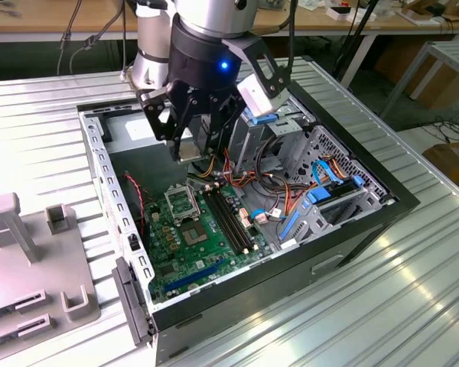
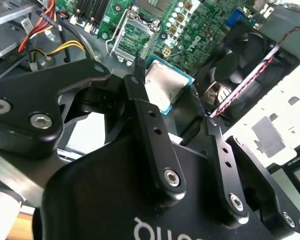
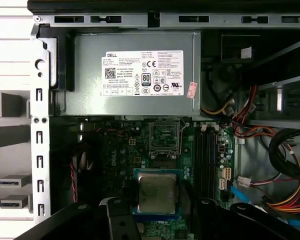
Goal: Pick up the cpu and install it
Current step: 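Pick up the cpu and move it towards the insertion slot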
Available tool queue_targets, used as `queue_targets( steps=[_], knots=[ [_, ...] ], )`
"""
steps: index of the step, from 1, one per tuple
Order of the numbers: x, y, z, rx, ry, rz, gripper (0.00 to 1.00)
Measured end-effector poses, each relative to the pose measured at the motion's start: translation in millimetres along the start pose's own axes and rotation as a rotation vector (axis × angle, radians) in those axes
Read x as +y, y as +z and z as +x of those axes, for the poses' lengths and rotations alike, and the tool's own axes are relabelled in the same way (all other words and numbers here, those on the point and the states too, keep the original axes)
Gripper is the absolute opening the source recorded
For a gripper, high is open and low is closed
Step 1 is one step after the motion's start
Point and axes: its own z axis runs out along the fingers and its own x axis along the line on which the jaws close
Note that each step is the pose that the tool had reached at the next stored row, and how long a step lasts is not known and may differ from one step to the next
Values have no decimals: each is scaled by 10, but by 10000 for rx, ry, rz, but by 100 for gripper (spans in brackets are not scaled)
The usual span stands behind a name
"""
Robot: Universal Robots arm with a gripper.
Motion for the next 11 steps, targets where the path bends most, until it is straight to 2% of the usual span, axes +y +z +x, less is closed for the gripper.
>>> queue_targets(
  steps=[3,10,11],
  knots=[
    [0,0,-63,-1,0,1,47],
    [-1,-1,-266,-1,-1,2,47],
    [-1,0,-275,0,-2,2,47]
  ],
)
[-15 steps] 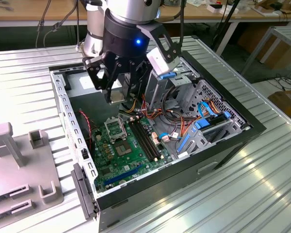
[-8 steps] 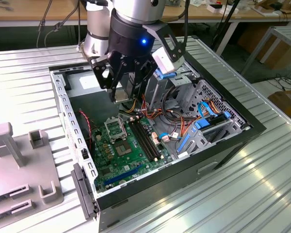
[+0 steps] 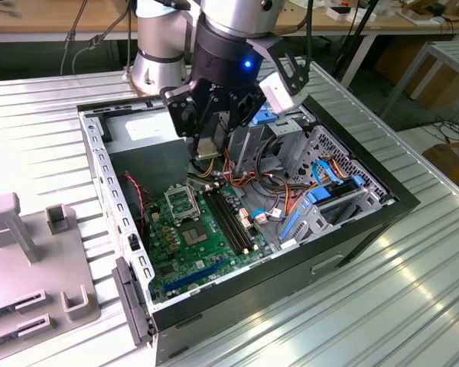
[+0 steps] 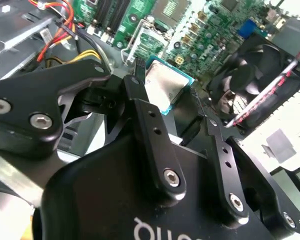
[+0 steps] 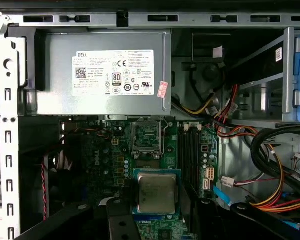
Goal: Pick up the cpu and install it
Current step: 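Pick up the cpu and move it towards the insertion slot, then place the cpu into insertion slot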
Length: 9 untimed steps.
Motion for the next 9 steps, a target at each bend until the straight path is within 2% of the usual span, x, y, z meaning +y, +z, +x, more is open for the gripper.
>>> queue_targets(
  steps=[9],
  knots=[
    [0,0,-4,0,3,1,47]
  ],
)
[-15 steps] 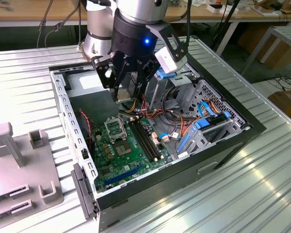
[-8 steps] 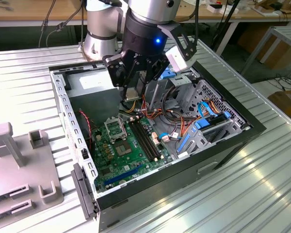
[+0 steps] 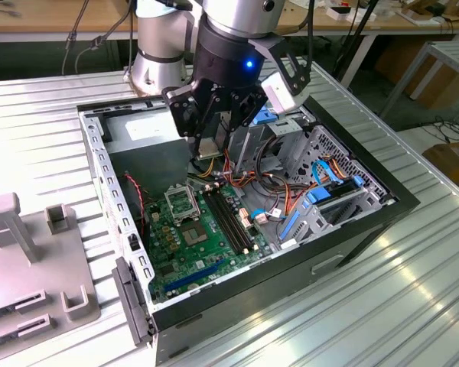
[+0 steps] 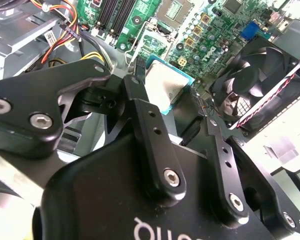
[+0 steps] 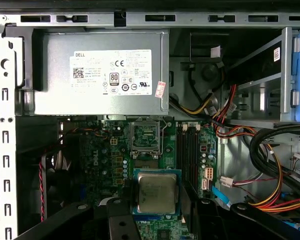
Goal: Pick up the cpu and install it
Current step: 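Place the cpu into insertion slot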
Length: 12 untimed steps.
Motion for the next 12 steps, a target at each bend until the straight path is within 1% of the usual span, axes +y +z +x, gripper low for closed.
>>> queue_targets(
  steps=[6,12],
  knots=[
    [-3,1,1,-1,-2,-1,47],
    [-66,1,41,-3,-4,0,47]
  ],
)
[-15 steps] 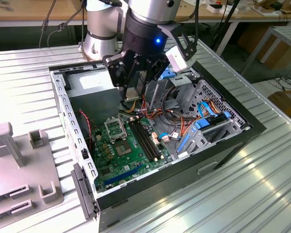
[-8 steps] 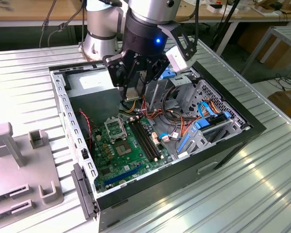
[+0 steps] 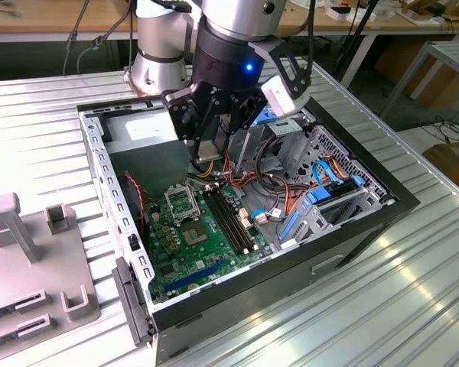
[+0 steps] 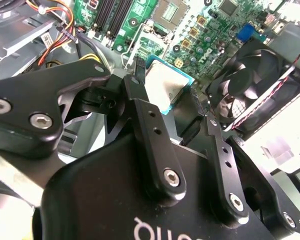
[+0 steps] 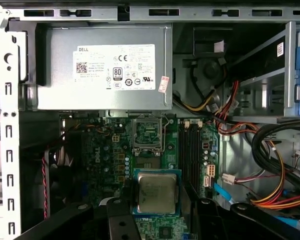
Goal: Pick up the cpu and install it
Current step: 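Place the cpu into insertion slot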
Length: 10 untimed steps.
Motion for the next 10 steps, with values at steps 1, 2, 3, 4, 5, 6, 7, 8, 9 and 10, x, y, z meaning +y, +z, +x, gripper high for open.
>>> queue_targets(
  steps=[1,2,3,4,5,6,7,8,9,10],
  knots=[
    [-10,0,5,-2,-2,0,47],
    [-22,0,10,-5,-5,1,47],
    [-35,1,15,-7,-7,0,47],
    [-56,1,23,-11,-10,0,47],
    [-67,2,27,-12,-12,1,47],
    [-80,2,30,-13,-16,1,47],
    [-92,2,33,-14,-19,1,47],
    [-104,3,37,-15,-22,0,47],
    [-116,3,40,-17,-25,2,47],
    [-141,4,45,-22,-33,1,47]
  ],
)
